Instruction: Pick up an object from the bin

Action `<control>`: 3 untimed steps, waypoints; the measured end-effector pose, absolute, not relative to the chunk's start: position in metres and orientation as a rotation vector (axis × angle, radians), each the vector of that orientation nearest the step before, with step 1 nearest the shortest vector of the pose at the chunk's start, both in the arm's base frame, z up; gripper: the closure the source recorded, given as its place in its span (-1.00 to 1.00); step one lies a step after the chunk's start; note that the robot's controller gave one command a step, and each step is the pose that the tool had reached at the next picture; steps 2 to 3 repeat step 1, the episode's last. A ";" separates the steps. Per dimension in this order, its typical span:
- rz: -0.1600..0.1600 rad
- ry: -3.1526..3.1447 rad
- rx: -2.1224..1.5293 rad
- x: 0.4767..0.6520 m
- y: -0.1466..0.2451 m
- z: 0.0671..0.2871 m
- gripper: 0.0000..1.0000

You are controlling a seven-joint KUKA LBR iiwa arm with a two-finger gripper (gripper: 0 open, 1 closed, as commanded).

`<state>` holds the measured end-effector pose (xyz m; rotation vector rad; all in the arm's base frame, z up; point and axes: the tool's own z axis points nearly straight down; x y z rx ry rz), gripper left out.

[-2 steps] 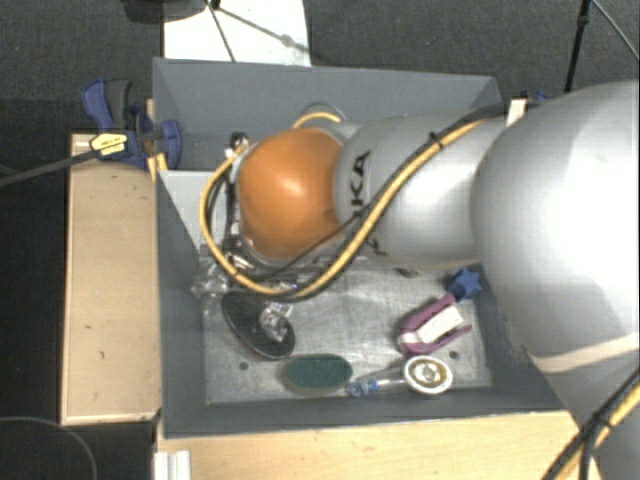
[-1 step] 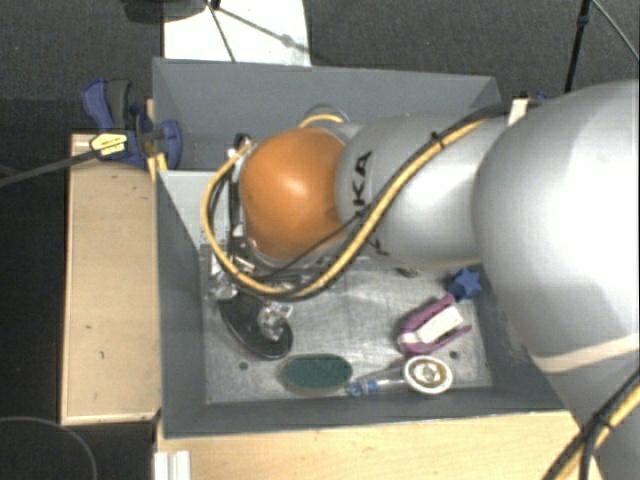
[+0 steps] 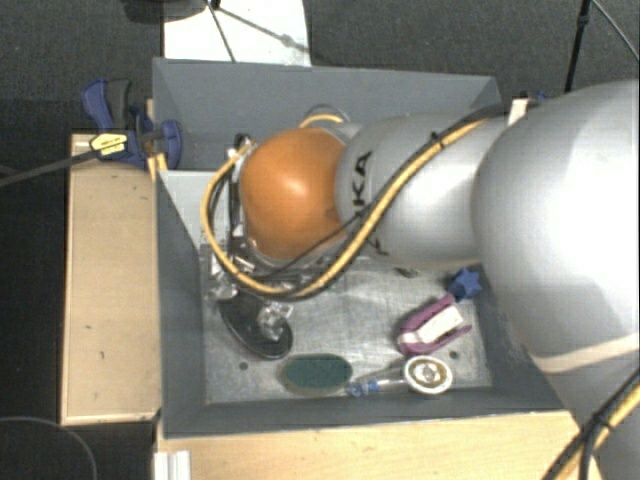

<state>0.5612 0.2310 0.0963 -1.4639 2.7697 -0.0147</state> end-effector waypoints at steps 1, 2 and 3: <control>0.003 2.782 -1.444 0.557 0.232 0.118 1.00; 0.003 2.782 -1.444 0.557 0.232 0.118 1.00; 0.003 2.782 -1.444 0.557 0.232 0.118 1.00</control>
Offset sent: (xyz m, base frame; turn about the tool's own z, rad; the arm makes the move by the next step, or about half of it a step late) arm -0.0001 -0.0001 0.0698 0.0000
